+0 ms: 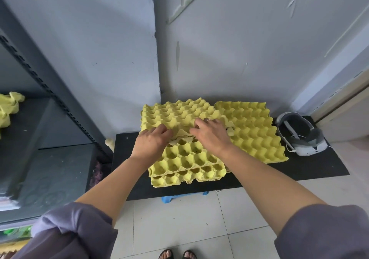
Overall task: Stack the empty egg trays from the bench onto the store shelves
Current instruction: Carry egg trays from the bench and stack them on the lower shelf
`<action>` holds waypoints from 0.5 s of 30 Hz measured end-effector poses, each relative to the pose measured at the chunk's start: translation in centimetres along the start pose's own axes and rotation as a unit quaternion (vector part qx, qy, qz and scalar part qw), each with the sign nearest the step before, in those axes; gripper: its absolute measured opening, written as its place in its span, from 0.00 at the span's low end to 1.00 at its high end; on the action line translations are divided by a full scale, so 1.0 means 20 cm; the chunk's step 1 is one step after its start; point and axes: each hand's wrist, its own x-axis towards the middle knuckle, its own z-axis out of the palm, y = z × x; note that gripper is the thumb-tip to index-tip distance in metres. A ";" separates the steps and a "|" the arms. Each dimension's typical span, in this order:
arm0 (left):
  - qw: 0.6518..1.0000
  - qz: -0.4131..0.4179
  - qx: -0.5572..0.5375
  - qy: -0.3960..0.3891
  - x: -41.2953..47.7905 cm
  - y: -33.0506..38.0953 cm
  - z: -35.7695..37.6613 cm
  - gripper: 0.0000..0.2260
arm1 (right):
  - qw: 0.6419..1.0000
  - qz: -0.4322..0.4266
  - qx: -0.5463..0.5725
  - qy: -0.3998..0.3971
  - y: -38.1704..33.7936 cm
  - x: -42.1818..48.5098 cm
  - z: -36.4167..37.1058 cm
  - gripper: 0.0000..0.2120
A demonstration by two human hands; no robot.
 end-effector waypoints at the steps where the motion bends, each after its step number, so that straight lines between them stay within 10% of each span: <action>1: 1.000 0.005 -0.003 0.003 0.00 0.01 -0.03 0.12 | 1.000 -0.004 -0.003 0.006 0.00 -0.01 -0.03 0.19; 7: 0.976 -0.180 -0.094 -0.080 0.07 0.03 -0.30 0.20 | 0.999 0.000 -0.018 0.031 -0.02 -0.06 -0.19 0.21; 15: 0.762 -0.511 -0.382 -0.109 0.15 0.01 -0.50 0.27 | 0.994 -0.010 -0.037 0.098 -0.03 -0.14 -0.31 0.19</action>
